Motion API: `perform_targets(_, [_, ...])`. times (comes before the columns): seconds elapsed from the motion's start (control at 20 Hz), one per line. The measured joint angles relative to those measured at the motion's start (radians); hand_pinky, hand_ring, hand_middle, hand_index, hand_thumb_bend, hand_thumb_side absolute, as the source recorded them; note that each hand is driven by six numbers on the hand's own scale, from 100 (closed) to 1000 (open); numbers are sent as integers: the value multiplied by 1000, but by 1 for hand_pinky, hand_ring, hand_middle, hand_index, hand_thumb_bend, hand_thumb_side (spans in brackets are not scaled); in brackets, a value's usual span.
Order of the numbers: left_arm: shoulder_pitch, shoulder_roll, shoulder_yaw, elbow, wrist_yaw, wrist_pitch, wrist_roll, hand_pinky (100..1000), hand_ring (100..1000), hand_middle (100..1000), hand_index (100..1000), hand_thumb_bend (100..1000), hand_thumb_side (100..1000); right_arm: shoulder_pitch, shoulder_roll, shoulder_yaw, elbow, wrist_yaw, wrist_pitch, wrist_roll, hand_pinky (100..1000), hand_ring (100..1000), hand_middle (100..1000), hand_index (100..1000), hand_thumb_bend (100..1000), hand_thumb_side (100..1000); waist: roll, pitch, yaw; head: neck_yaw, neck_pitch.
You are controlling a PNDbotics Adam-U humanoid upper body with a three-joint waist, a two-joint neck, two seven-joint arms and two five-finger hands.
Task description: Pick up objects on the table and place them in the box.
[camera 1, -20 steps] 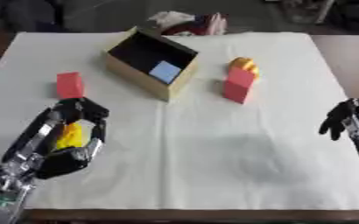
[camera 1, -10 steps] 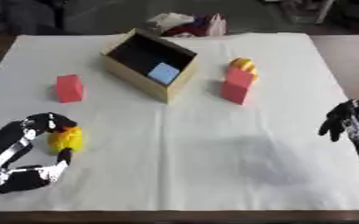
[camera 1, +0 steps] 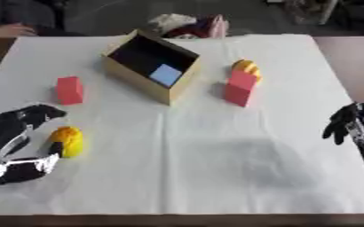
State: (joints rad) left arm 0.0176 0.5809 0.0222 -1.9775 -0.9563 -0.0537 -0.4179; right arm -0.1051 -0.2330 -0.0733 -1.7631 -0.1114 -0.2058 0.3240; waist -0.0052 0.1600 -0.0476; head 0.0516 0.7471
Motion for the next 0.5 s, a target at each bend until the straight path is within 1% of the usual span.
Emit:
perform_targets(0.25, [-25, -7, -1, 35, -60, 22, -51, 816, 796, 841, 945, 100, 340, 0, 0, 0, 0, 0, 1, -1, 396, 263, 262, 521, 100, 484, -3, 0, 0, 0, 0])
perform_targets(0.5, [-46, -19, -6, 94, -77, 34, -48, 814, 795, 840, 947, 100, 336, 0, 0, 0, 0, 0, 1, -1, 397, 262, 261, 520, 100, 483, -4, 0, 0, -1, 0])
